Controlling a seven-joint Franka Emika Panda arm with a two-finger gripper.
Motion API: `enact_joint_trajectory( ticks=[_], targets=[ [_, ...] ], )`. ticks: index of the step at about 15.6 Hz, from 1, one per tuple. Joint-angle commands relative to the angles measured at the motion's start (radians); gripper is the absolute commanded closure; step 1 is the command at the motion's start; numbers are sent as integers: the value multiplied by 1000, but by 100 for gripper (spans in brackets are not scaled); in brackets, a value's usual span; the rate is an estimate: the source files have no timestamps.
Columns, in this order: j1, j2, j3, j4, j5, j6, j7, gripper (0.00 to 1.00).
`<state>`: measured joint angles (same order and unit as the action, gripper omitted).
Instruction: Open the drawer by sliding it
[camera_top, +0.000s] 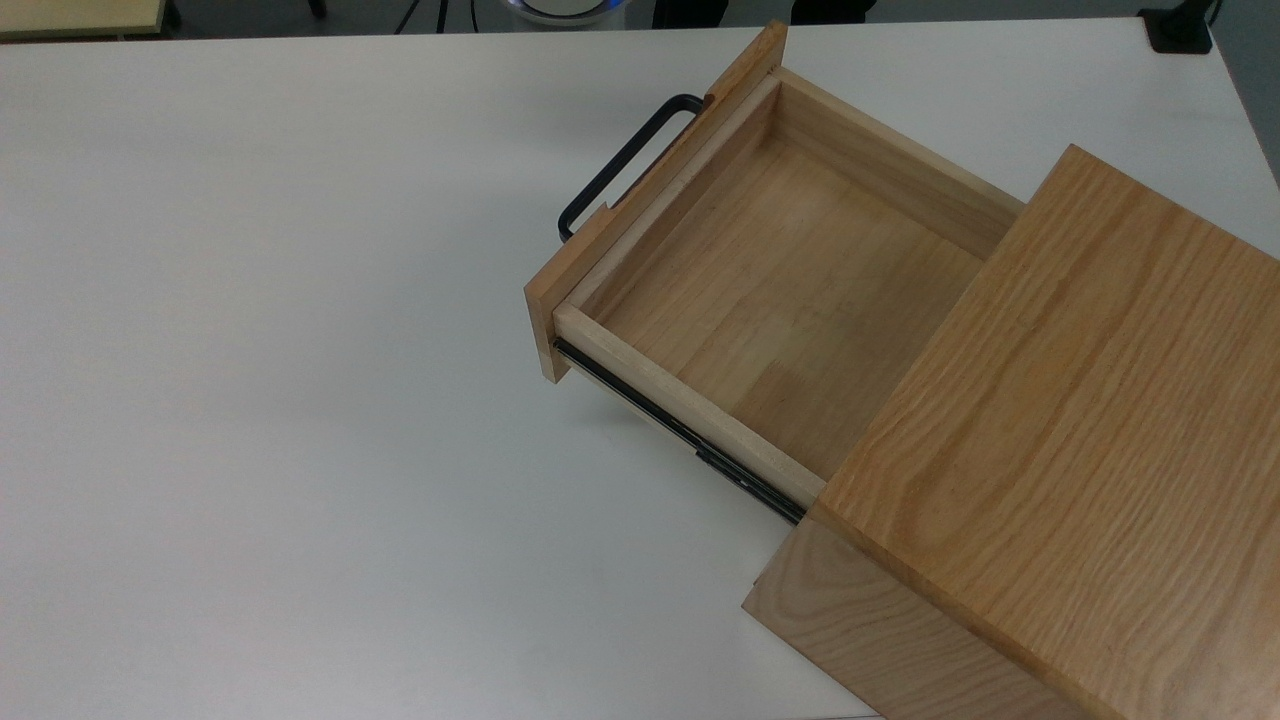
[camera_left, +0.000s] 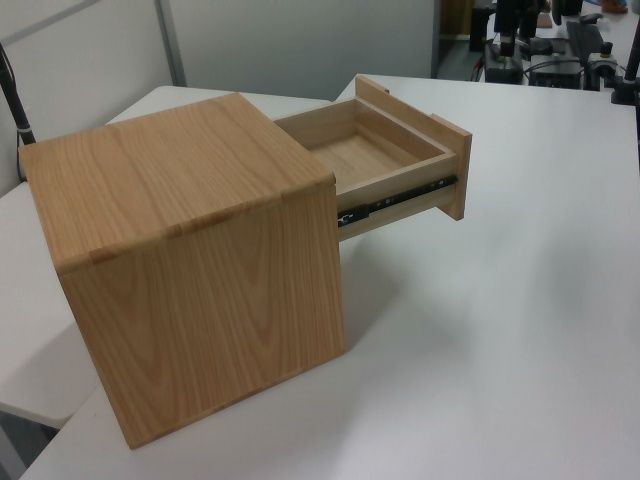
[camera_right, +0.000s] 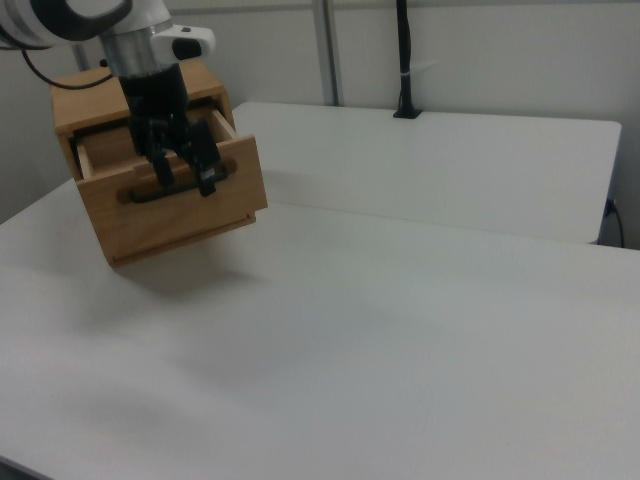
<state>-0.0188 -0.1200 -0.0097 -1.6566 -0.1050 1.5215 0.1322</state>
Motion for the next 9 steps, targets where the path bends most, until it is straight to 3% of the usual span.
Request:
enact_joint_trajectory(
  ticks=[1, 3, 9],
  targets=[
    [42, 9, 5, 3, -68, 3, -40, 0],
    [77, 31, 4, 3, -85, 6, -40, 0],
    [77, 57, -1, 6, -82, 11, -43, 0]
  ],
)
